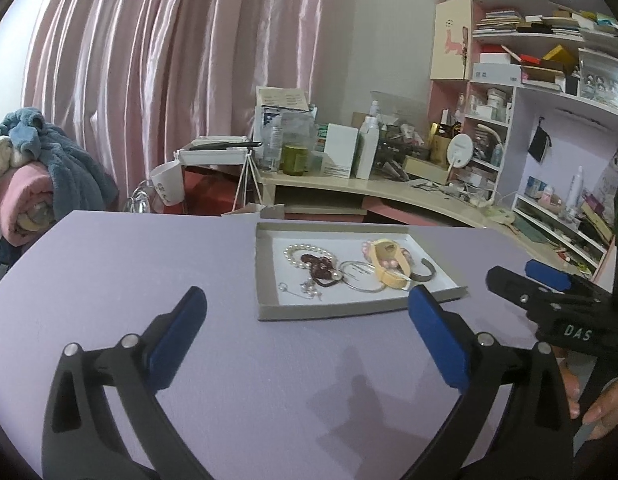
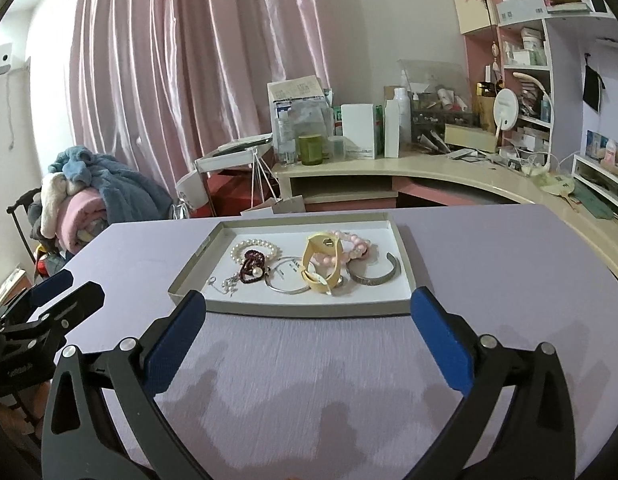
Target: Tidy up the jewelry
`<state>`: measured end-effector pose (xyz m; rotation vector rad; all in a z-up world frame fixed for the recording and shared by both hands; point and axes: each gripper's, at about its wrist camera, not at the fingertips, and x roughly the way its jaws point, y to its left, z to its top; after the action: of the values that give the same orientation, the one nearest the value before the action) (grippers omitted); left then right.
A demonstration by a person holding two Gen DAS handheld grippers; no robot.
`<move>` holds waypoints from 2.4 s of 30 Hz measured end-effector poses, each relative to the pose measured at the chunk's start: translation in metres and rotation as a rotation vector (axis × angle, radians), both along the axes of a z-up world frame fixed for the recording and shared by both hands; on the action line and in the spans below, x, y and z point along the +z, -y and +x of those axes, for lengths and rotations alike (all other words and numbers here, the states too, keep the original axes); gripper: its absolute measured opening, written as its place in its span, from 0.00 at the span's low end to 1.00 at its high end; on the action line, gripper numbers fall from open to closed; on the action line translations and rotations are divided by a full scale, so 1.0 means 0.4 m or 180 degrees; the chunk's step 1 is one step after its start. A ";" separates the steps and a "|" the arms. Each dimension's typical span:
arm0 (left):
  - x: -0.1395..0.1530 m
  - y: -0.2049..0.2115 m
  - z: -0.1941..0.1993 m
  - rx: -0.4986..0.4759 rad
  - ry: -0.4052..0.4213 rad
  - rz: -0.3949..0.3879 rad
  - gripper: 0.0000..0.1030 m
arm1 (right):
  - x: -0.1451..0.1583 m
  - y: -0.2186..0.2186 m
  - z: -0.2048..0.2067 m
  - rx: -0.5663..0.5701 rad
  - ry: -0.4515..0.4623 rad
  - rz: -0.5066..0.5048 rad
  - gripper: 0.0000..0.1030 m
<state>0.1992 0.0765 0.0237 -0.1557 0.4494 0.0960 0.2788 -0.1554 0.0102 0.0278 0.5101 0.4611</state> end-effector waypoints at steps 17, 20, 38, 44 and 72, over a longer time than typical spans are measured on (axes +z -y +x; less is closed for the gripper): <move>-0.016 0.006 -0.013 -0.0071 0.0045 -0.0036 0.98 | -0.023 0.018 -0.017 -0.0062 -0.0050 0.0095 0.99; -0.019 0.008 -0.012 -0.0080 0.0037 -0.0045 0.98 | -0.023 0.017 -0.014 -0.0067 -0.0062 0.0107 0.99; -0.020 0.017 -0.006 -0.0188 0.0007 -0.0117 0.98 | -0.018 0.007 -0.020 -0.0040 -0.0058 0.0094 0.99; -0.021 0.014 -0.003 -0.0196 -0.0007 -0.0135 0.98 | -0.024 0.001 -0.018 -0.0038 -0.0076 0.0106 0.99; -0.016 0.029 0.011 -0.0222 0.0012 -0.0159 0.98 | -0.028 -0.006 -0.025 -0.0021 -0.0057 0.0134 0.99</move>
<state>0.2034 0.0650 0.0172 -0.1891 0.4533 0.0160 0.2688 -0.1532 -0.0009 0.0742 0.5176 0.4654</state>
